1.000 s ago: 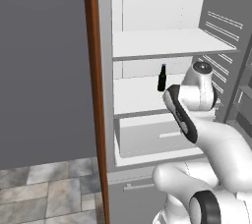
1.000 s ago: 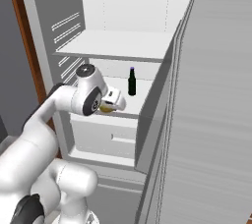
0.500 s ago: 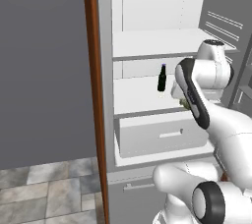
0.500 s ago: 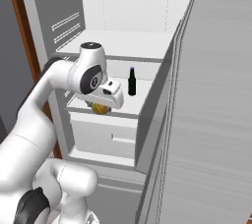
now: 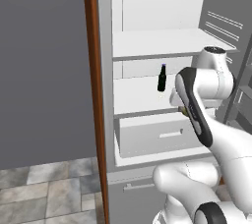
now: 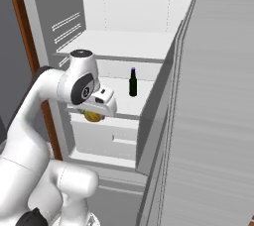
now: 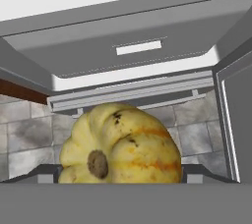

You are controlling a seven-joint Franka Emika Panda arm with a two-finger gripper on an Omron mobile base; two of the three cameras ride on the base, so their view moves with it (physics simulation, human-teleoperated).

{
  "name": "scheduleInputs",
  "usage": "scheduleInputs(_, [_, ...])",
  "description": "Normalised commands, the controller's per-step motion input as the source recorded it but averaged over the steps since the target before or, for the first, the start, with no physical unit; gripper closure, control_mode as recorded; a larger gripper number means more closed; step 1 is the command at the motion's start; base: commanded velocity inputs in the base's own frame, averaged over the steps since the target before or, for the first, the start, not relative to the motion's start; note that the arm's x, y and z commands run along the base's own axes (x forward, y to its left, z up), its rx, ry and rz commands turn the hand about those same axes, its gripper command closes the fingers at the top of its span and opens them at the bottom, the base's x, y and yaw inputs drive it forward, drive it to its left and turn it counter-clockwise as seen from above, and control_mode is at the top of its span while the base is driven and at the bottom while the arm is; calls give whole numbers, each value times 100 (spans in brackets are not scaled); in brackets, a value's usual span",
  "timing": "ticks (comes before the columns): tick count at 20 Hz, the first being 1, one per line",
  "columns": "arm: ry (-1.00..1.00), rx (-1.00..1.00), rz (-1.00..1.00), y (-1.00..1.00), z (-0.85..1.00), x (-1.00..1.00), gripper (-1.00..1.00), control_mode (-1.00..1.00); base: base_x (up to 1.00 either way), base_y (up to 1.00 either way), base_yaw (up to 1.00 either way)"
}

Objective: Pick squash from the fridge and place it on the plate on the counter.

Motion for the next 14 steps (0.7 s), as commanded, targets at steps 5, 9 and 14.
scheduleInputs(5, [0, 0, 0, 4, 0, 0, 100, -100, 0, 0, 0])
scheduleInputs(9, [0, 0, 0, 6, 0, 0, 100, 100, -32, 41, 0])
scheduleInputs(14, [0, 0, 0, 0, 0, 0, 100, 100, -78, 48, -2])
